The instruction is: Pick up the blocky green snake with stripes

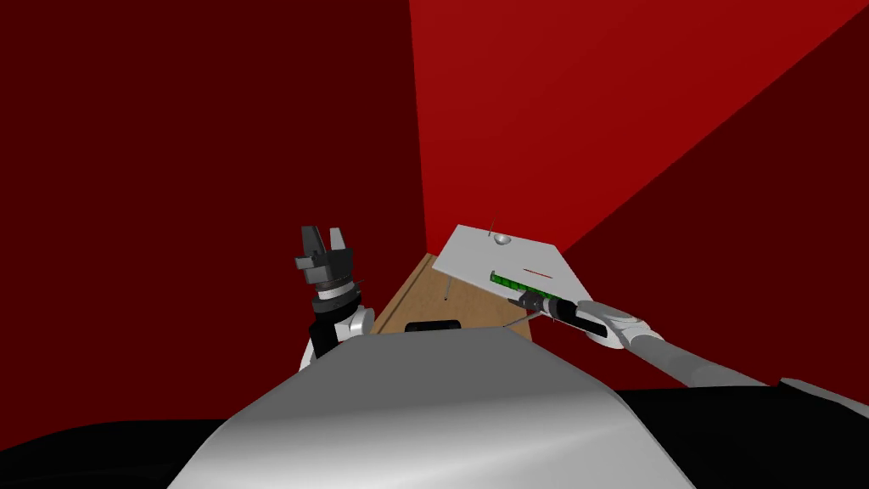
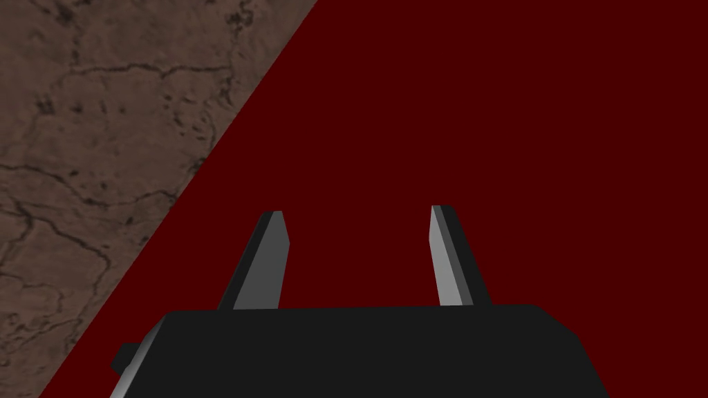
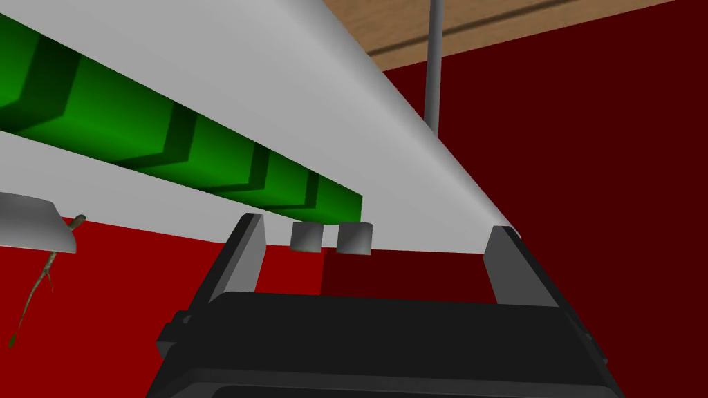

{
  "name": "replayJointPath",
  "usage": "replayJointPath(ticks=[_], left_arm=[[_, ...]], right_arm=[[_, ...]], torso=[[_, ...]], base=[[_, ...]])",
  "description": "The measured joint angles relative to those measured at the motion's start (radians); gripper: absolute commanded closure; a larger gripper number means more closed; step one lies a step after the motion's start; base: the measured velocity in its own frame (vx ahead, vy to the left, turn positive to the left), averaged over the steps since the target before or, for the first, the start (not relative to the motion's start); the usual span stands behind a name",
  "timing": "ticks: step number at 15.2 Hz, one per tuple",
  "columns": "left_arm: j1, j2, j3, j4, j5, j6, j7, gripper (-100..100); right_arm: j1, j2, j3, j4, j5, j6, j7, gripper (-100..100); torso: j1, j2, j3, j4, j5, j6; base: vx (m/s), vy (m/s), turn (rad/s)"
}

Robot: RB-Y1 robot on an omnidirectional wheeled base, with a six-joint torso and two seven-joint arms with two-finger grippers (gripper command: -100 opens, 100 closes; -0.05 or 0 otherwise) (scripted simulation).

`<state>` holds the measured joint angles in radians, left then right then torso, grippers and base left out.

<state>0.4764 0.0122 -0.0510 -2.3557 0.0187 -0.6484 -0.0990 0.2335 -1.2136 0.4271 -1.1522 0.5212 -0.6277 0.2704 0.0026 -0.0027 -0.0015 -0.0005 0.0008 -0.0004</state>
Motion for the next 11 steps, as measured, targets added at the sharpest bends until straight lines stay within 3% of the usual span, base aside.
replayJointPath(ticks=[4, 6, 11], left_arm=[[0.000, 0.000, 0.000, 0.000, 0.000, 0.000, 0.000, 0], [0.000, 0.000, 0.000, 0.000, 0.000, 0.000, 0.000, 0], [0.000, 0.000, 0.000, 0.000, 0.000, 0.000, 0.000, 0]], right_arm=[[-0.003, -0.040, 0.030, 0.070, 0.031, -0.021, 0.024, -100], [0.001, -0.060, 0.043, 0.086, 0.043, -0.021, 0.032, -100], [-0.027, -0.081, 0.086, 0.179, 0.081, -0.047, 0.047, -100]], torso=[[0.000, 0.000, 0.000, 0.000, 0.000, 0.000], [-0.001, 0.000, 0.000, 0.000, 0.000, 0.001], [-0.001, 0.000, 0.000, 0.000, 0.000, 0.000]], base=[[0.051, 0.024, 0.178], [0.038, 0.013, 0.004], [0.052, 0.023, 0.158]])
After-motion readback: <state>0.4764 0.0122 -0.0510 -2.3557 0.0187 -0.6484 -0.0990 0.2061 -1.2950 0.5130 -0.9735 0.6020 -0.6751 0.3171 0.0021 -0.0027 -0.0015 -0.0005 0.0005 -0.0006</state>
